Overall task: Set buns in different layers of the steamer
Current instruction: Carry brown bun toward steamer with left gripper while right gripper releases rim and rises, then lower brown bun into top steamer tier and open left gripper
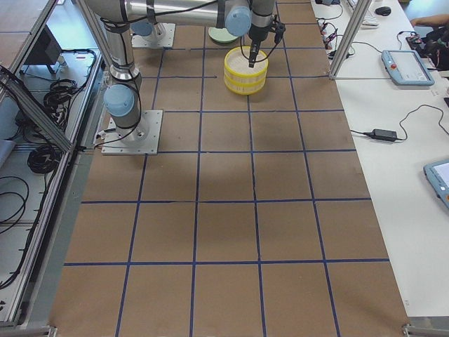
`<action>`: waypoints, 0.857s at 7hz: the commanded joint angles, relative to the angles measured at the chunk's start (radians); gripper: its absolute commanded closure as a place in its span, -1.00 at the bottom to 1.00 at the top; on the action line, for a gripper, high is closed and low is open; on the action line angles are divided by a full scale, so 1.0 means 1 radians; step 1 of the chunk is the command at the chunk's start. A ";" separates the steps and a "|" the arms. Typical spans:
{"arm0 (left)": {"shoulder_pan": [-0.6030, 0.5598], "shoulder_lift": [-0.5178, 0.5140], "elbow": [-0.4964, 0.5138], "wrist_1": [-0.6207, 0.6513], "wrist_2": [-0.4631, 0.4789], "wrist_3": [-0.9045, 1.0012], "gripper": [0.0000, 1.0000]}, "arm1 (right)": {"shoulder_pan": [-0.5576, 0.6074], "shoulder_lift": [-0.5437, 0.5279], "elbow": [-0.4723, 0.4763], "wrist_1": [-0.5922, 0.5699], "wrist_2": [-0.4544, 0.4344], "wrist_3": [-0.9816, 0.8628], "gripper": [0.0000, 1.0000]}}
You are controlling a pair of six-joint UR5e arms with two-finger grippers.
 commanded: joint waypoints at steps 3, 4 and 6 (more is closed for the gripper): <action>-0.148 -0.041 -0.004 0.146 -0.014 -0.228 -0.79 | 0.002 -0.140 -0.011 0.237 -0.058 -0.258 -0.99; -0.148 -0.040 -0.013 0.145 -0.009 -0.220 -0.95 | 0.000 -0.138 0.026 0.152 -0.057 -0.258 -0.99; -0.124 -0.023 -0.007 0.127 0.138 0.056 -1.00 | 0.000 -0.138 0.040 0.060 -0.060 -0.257 -0.99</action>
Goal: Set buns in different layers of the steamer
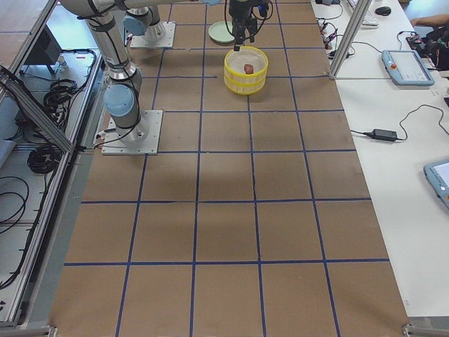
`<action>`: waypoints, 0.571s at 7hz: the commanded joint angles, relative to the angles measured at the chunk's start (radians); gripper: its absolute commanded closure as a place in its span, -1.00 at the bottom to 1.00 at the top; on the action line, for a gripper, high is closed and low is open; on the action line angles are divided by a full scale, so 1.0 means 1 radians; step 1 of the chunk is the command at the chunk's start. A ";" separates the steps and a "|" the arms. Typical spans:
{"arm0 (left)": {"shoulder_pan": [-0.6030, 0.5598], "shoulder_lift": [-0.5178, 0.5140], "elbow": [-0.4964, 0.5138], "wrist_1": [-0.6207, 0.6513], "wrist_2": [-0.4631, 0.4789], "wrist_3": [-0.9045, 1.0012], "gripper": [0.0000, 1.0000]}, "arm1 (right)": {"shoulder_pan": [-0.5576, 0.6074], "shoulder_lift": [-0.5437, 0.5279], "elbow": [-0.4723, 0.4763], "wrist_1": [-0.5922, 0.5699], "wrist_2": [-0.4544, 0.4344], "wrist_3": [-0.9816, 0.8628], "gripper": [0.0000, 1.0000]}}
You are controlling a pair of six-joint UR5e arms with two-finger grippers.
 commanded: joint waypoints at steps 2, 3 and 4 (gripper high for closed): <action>0.173 0.091 0.030 -0.290 0.147 0.503 -1.00 | 0.000 -0.001 0.019 -0.043 0.005 0.003 -0.99; 0.258 0.163 0.068 -0.449 0.147 0.589 -1.00 | 0.000 -0.003 0.016 -0.046 -0.007 0.009 -1.00; 0.319 0.225 0.132 -0.637 0.185 0.599 -1.00 | 0.000 0.002 0.019 -0.046 0.007 0.003 -1.00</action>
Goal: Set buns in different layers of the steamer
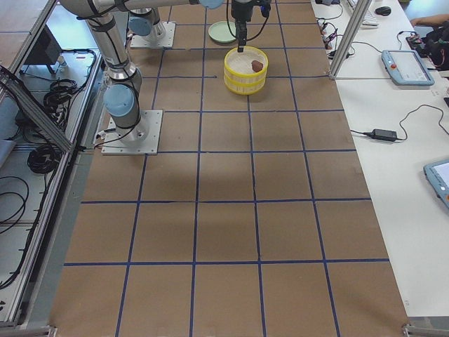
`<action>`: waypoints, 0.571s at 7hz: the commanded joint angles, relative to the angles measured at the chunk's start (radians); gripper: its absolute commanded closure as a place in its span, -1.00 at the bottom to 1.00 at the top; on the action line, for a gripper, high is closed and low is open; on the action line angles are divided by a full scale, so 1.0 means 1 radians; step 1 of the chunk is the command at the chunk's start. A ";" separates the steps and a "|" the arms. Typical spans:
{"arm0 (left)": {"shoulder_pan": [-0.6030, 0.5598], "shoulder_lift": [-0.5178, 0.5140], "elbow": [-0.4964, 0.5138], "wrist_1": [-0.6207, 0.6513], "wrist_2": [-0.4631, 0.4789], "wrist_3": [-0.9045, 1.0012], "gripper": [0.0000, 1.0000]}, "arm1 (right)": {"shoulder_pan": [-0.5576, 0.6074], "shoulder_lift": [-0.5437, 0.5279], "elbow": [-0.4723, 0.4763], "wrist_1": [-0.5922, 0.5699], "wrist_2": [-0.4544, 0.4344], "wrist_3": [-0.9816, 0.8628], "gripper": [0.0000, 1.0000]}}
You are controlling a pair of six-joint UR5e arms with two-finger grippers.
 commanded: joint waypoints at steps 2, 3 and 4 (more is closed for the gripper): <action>0.095 0.148 0.179 -0.447 0.125 0.061 -1.00 | -0.005 0.005 0.002 -0.005 0.011 -0.004 -1.00; 0.093 0.173 0.185 -0.487 0.145 0.105 -1.00 | -0.002 0.006 0.004 -0.005 0.011 -0.003 -1.00; 0.095 0.182 0.187 -0.488 0.197 0.200 -1.00 | -0.002 0.006 0.004 -0.005 0.011 -0.002 -1.00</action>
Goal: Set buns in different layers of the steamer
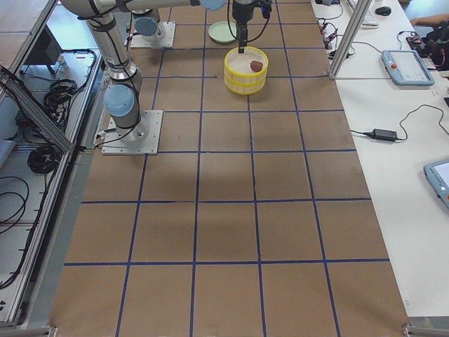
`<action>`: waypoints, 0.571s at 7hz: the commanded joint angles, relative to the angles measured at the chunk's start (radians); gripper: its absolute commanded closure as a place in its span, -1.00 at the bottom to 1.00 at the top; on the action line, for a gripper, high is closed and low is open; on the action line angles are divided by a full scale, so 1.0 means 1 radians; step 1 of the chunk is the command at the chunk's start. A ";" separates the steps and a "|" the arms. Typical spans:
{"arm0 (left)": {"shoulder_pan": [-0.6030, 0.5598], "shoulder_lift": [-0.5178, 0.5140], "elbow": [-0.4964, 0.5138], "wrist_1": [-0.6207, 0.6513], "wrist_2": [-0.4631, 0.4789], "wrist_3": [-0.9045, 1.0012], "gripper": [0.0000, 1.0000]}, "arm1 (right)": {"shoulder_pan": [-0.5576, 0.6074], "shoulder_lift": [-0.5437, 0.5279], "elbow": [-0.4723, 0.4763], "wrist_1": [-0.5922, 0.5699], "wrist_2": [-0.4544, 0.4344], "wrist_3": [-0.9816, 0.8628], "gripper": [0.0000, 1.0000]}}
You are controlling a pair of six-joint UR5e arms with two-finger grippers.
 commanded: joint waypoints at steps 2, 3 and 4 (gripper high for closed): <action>0.000 0.026 -0.003 -0.027 0.047 0.119 -1.00 | 0.001 0.001 0.001 0.000 0.000 0.002 -1.00; -0.001 0.026 -0.014 -0.029 0.049 0.120 -1.00 | 0.001 0.001 0.001 0.000 0.000 0.004 -1.00; -0.006 0.026 -0.011 -0.023 0.044 0.120 -1.00 | 0.001 0.001 0.001 0.000 0.000 0.004 -1.00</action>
